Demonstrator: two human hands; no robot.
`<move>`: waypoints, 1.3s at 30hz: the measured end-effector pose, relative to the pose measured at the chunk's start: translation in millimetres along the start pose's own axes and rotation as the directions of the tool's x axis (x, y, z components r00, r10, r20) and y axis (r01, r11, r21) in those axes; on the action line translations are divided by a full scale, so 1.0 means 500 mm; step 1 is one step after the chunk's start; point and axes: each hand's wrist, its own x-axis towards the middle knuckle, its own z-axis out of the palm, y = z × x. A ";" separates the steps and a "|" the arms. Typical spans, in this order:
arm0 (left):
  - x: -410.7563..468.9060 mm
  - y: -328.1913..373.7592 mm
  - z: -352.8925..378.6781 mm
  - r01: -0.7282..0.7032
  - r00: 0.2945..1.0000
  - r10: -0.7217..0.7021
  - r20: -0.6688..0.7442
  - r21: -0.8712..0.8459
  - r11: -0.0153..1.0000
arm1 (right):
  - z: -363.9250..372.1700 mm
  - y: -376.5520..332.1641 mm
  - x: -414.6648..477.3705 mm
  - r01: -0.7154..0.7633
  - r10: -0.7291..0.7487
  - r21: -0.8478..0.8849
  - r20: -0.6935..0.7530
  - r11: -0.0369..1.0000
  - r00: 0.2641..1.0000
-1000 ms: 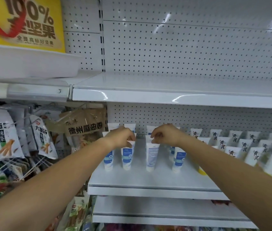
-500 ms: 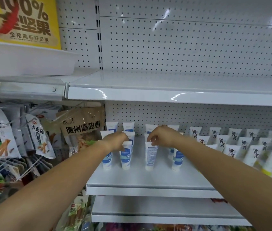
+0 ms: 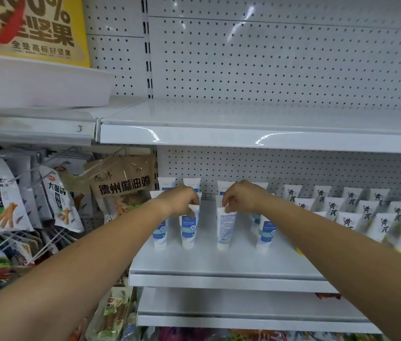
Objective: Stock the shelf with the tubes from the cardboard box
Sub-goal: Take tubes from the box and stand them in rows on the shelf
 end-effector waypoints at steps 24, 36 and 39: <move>0.003 -0.006 0.011 0.026 1.000 -0.027 -0.006 -0.011 1.000 | 0.024 0.003 0.016 0.158 -0.159 0.056 -0.001 0.986 0.987; 0.003 -0.006 0.006 0.019 1.000 -0.019 -0.003 -0.009 1.000 | 0.018 0.017 0.013 0.191 -0.191 0.003 0.031 0.982 0.981; 0.004 -0.006 0.003 0.016 1.000 -0.016 0.002 -0.013 1.000 | 0.022 0.020 0.021 0.198 -0.197 -0.082 0.012 0.977 0.980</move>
